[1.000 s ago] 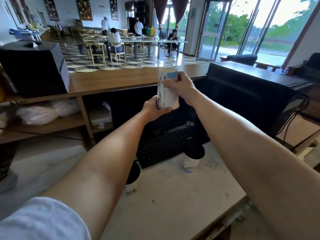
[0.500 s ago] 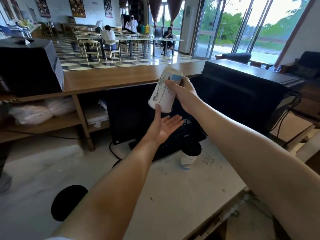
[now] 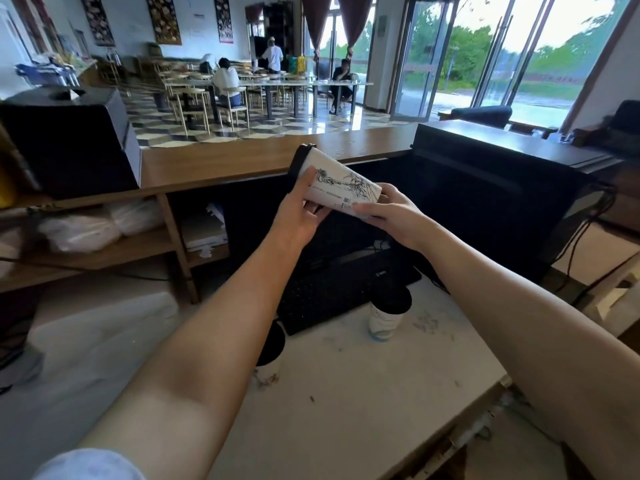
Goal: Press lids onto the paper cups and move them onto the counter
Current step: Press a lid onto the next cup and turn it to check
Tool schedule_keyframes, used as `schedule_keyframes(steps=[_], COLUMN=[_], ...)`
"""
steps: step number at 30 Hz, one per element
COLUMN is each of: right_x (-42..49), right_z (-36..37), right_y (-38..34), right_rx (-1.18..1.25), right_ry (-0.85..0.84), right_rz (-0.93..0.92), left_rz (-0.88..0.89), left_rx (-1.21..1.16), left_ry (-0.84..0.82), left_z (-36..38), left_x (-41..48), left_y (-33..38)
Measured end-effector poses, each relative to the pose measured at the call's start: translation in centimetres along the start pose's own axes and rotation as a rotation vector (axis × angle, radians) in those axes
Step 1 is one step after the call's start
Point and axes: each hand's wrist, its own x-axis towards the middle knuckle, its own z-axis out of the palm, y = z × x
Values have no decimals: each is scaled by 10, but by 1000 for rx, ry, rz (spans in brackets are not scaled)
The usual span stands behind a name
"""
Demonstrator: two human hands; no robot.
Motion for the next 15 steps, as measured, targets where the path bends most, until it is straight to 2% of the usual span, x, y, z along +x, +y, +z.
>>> schedule_keyframes(steps=[7,11,15], right_x=[11,17,14], right_z=[7,18,27], right_y=[-4,-10,-34], right_rx=[-489,-534,-398], right_ry=[-30,-126,-124], right_rz=[-10,-62,-141], left_rz=[116,160,166], left_rx=[430,640,826], left_ry=[-104,-150,-228], left_z=[3,9,15], left_x=[4,5,2], left_y=[39,58,76])
